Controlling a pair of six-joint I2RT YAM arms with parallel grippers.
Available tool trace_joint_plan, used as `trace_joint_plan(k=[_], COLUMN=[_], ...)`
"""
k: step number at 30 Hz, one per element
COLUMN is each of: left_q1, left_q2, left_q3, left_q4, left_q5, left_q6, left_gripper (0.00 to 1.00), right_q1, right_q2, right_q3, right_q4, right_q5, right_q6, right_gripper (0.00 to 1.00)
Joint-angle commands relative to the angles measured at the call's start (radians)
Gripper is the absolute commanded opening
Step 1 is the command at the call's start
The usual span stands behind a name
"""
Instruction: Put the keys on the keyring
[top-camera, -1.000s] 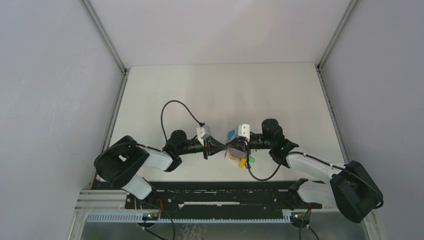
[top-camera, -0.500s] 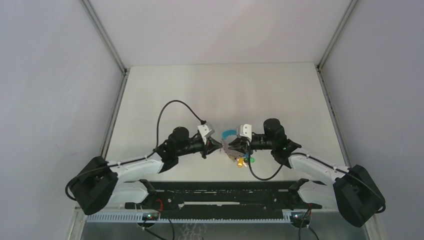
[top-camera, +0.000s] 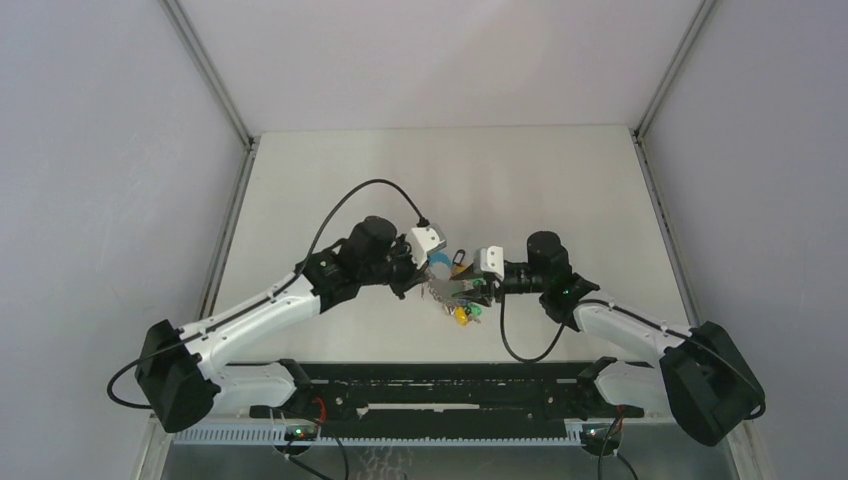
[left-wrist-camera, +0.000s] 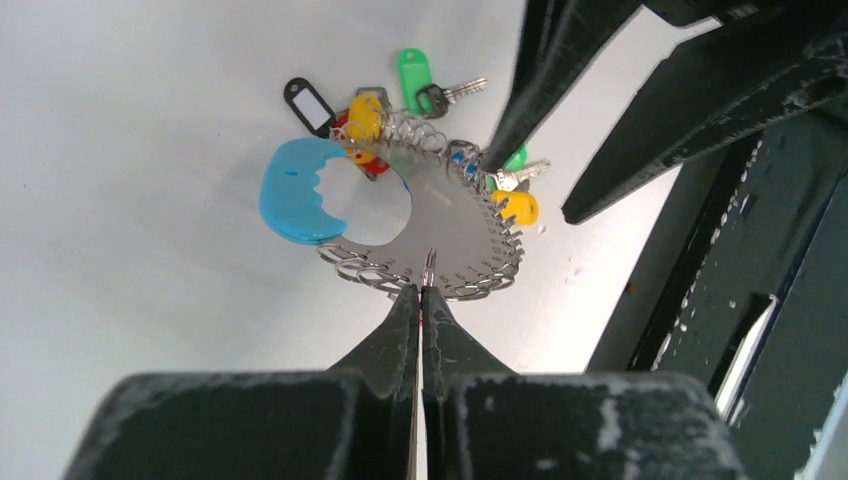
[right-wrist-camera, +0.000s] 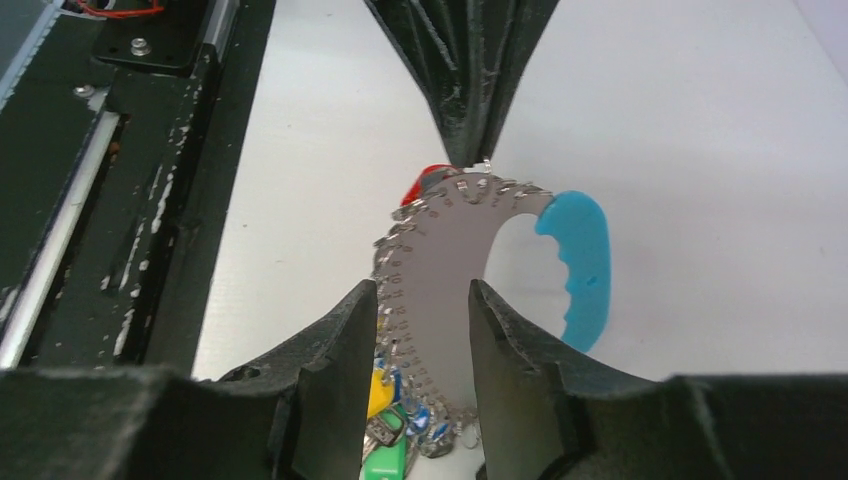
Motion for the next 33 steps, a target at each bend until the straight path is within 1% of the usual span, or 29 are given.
trace_joint_plan(k=[1, 6, 12, 19, 26, 33], left_q1=[-0.013, -0.021, -0.027, -0.037, -0.041, -0.042], left_q2=[0.032, 0.086, 0.125, 0.15, 0.156, 0.166], left_q3=[0.149, 0.254, 0.337, 0.387, 0.401, 0.417], left_q4=[-0.233, -0.363, -0.446, -0.481, -0.481, -0.489], left_q5=[-0.028, -0.051, -0.066, -0.063, -0.056, -0.049], left_q6=[0.097, 0.141, 0.168, 0.178, 0.184, 0.181], left_gripper=[0.0, 0.0, 0.0, 0.0, 0.0, 0.0], right_q1=[-0.008, -0.007, 0.012, 0.039, 0.043, 0.059], right_q2=[0.072, 0.148, 0.252, 0.363, 0.47, 0.513], right_q3=[0.059, 0.065, 0.071, 0.071, 0.072, 0.091], right_q4=[0.163, 0.335, 0.548, 0.742, 1.007, 1.033], right_q5=[-0.035, -0.06, -0.11, -0.089, -0.144, -0.166], right_q6=[0.02, 0.11, 0.257, 0.355, 0.504, 0.529], right_gripper=[0.39, 0.37, 0.32, 0.31, 0.29, 0.26])
